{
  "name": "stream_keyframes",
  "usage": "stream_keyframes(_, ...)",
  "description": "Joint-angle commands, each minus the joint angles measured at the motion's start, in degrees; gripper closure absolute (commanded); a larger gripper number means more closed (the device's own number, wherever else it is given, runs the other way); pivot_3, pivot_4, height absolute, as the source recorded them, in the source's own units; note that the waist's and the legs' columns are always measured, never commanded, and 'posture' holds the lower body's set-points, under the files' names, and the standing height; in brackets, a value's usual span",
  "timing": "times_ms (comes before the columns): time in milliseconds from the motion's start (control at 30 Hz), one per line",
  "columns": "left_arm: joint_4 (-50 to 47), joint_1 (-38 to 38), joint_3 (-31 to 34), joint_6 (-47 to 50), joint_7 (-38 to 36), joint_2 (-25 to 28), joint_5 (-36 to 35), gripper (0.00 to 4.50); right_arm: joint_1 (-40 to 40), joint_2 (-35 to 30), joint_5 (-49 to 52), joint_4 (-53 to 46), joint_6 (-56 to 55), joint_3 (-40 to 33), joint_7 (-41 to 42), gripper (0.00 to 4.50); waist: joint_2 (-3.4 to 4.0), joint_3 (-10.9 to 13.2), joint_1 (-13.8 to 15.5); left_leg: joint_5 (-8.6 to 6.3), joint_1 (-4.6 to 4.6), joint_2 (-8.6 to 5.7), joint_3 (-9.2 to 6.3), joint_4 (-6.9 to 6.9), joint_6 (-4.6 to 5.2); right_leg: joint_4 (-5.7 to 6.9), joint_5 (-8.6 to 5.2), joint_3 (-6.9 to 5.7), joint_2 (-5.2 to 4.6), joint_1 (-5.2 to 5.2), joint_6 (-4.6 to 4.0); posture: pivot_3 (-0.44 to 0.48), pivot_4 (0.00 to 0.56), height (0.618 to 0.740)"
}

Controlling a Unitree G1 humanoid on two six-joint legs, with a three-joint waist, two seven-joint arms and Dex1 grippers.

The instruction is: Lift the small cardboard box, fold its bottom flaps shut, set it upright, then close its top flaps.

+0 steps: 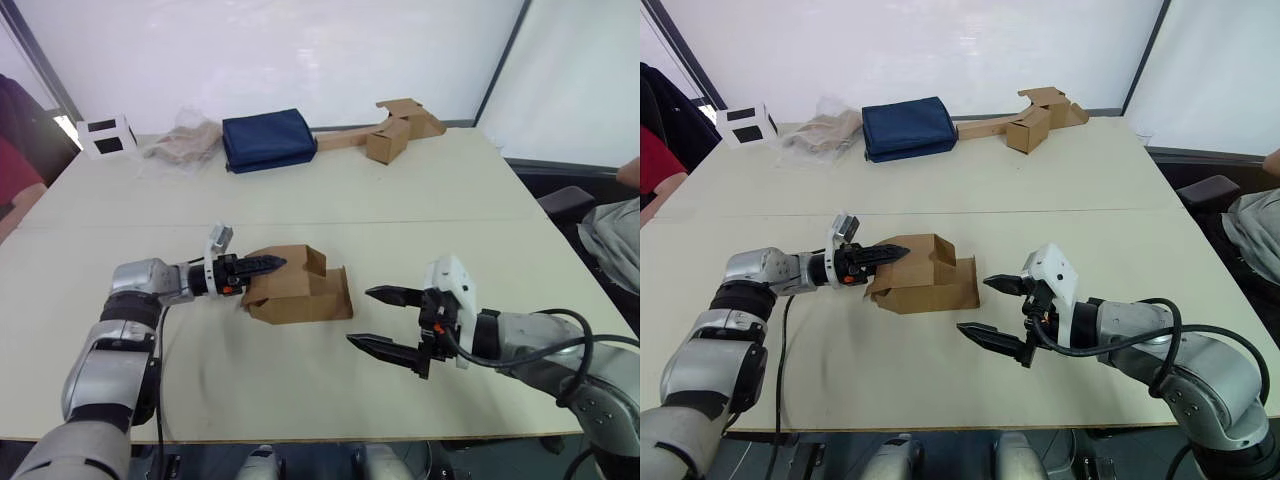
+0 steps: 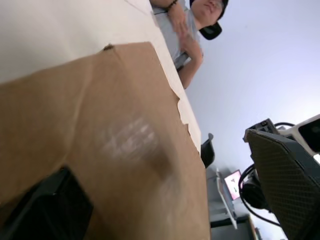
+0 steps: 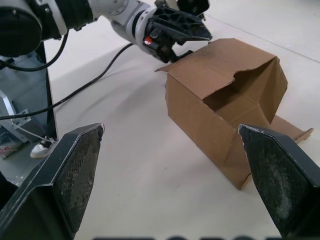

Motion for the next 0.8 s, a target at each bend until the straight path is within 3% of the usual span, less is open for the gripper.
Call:
stream_keyframes(33,2.3,-2.5,-0.3,-1.7,-2.9,-0.6,2.2,1.95,0.4,0.0,0.9,-2.1,-0.9,-0.6,-0.9,0.0,0.0,0.0,0.0,0.0,0.0,0.0,0.0,0.0,0.0,0.0,0.0,0.0,0.0,0.0,0.0,0.0,0.15,0.74)
stream_keyframes(233,4.4,-4.0,-0.6,-2.5,-5.7,-1.4,4.8,4.29,2.0,0.4,0.7,-2.3,-1.7,-0.2,-1.8,0.0,0.0,0.0,-0.1,0.0,0.0,0.0,-0.01,-0.01,0.0,0.01,0.0,0.0,0.01,-0.02,0.0,0.0,0.15,0.74)
stream_keyframes(267,4.7,-4.2,-0.5,-2.5,-5.9,-1.5,5.1,4.48,2.2,0.4,0.7,-2.3,-1.7,-0.2,-1.9,0.0,0.0,0.0,-0.1,0.0,0.0,0.0,-0.01,-0.01,0.0,0.01,0.0,0.0,0.01,-0.02,0.0,0.0,0.15,0.74)
stream_keyframes(433,3.4,-5.1,-0.5,-1.9,-7.3,-0.8,6.3,4.48,2.6,1.4,1.0,-1.2,-2.7,-0.7,-2.2,0.0,-0.01,0.0,0.0,0.0,-0.01,0.0,-0.01,0.0,0.0,0.01,0.0,0.0,0.0,-0.01,0.0,0.0,0.15,0.74)
stream_keyframes(600,-4.4,-6.1,2.1,-4.0,-7.3,0.6,4.5,4.48,-1.2,8.7,-2.4,4.7,-8.9,-2.7,-7.5,0.0,-0.04,0.0,-0.2,0.0,-0.01,0.02,-0.02,0.0,0.0,0.04,0.0,0.01,0.02,-0.03,0.0,0.0,0.15,0.74)
stream_keyframes(700,-11.8,-7.4,4.8,-6.4,-5.1,1.2,3.0,4.5,-6.0,14.0,-4.1,9.0,-12.9,-4.3,-12.0,0.64,-0.04,0.0,-0.1,0.01,-0.02,0.03,-0.02,0.0,-0.01,0.07,0.0,0.01,0.01,-0.07,0.0,0.0,0.15,0.74)
stream_keyframes(800,-18.3,-8.9,6.2,-7.7,-3.6,1.8,2.1,4.5,-11.4,18.8,-4.2,12.4,-15.7,-5.1,-15.3,1.67,-0.04,0.0,0.0,0.02,-0.07,0.03,-0.02,-0.02,-0.03,0.08,0.0,0.01,0.0,-0.13,0.0,0.0,0.15,0.74)
